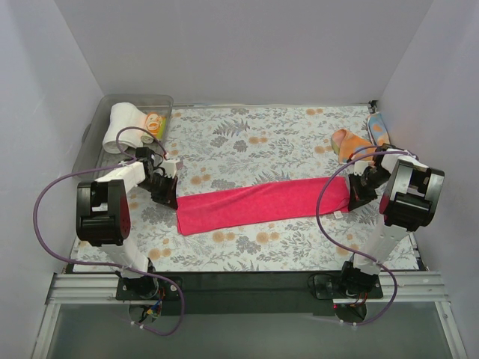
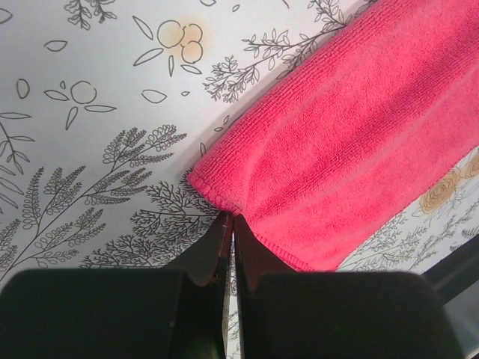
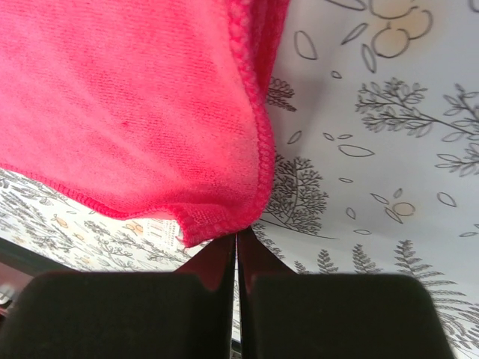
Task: Roll the towels
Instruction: Fold the towel
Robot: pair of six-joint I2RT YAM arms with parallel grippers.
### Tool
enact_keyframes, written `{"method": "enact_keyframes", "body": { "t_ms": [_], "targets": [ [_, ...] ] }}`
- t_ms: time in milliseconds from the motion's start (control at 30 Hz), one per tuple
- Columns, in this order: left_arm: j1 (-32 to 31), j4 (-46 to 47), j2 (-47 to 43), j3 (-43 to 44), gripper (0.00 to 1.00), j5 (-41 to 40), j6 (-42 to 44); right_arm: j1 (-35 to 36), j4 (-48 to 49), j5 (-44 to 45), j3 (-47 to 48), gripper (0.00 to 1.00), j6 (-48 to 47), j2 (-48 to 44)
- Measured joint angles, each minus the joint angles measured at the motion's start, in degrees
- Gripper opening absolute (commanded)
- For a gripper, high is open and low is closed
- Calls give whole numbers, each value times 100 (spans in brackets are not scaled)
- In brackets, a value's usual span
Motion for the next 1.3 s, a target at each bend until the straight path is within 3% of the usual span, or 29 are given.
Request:
{"method": "enact_keyframes", "body": {
  "t_ms": [600,700,733,833,967,1167,1300],
  "targets": [
    [-4,205,-195,7,0,-332,-37,-94,-63,33,85,1,-116,74],
    [-4,188,-195,22,10,-275,42,-96,-68,28,90,1,-116,76],
    [-4,179,-195,31,19,-229,87,-96,-68,24,90,1,-114,76],
    [-4,85,-219,66,31,11,356,-111,-70,7,90,1,-116,76],
    [-2,-210,-564,68,38,278,870,-133,-66,-20,81,1,-120,76],
    [-146,-634,-1926,-164,34,459,2116,-155,-57,-63,66,1,-129,76],
    [-955,-817,-2529,-610,29,400,2669,-166,-57,-96,57,1,-127,76]
  ]
}}
